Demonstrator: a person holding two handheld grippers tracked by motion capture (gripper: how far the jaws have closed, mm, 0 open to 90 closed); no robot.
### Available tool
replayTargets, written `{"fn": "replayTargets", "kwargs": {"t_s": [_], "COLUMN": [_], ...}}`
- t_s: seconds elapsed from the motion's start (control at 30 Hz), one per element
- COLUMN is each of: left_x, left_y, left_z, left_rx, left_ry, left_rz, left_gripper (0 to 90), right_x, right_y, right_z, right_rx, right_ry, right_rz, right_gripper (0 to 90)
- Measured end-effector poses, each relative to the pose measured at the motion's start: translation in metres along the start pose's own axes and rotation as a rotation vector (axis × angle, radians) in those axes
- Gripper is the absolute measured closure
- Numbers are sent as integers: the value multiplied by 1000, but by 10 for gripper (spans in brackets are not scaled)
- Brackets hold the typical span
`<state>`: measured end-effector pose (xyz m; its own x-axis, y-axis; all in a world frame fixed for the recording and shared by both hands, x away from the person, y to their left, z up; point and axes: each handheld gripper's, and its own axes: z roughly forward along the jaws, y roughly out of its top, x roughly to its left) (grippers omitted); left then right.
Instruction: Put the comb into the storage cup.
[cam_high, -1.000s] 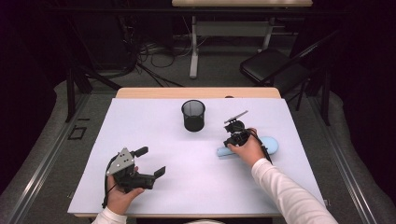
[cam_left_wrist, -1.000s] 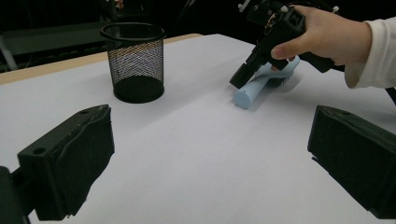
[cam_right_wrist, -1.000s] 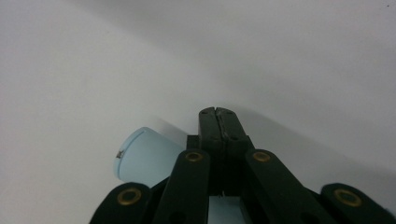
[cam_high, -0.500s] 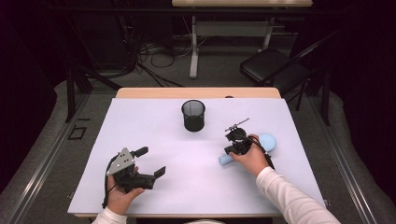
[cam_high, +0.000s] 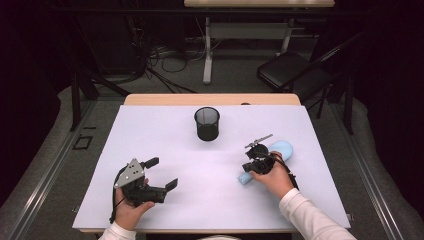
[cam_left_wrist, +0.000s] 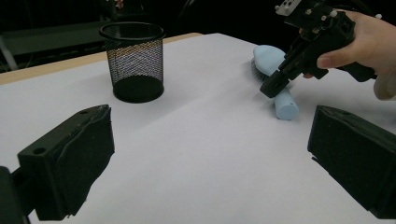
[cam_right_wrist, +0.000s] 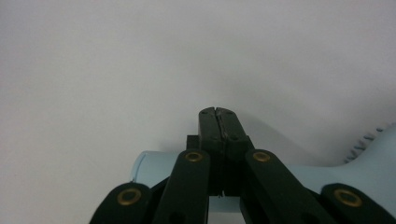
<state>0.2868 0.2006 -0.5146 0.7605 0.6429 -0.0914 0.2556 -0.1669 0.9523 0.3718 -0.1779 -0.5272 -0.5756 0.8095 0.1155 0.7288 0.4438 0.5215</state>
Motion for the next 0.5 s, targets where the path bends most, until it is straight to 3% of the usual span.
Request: {"fn": "replayTargets", "kwargs": {"t_s": [0.5], "left_x": [0], "left_y": [0], "left_z": [0], "left_rx": [-1], "left_ry": [-1], "left_rz": [1], "left_gripper": [6], "right_x": [3], "right_y": [-17], "right_z": [-14], "right_rx": [-17], "right_ry": [11], "right_rz": [-7], "right_gripper": [900]}}
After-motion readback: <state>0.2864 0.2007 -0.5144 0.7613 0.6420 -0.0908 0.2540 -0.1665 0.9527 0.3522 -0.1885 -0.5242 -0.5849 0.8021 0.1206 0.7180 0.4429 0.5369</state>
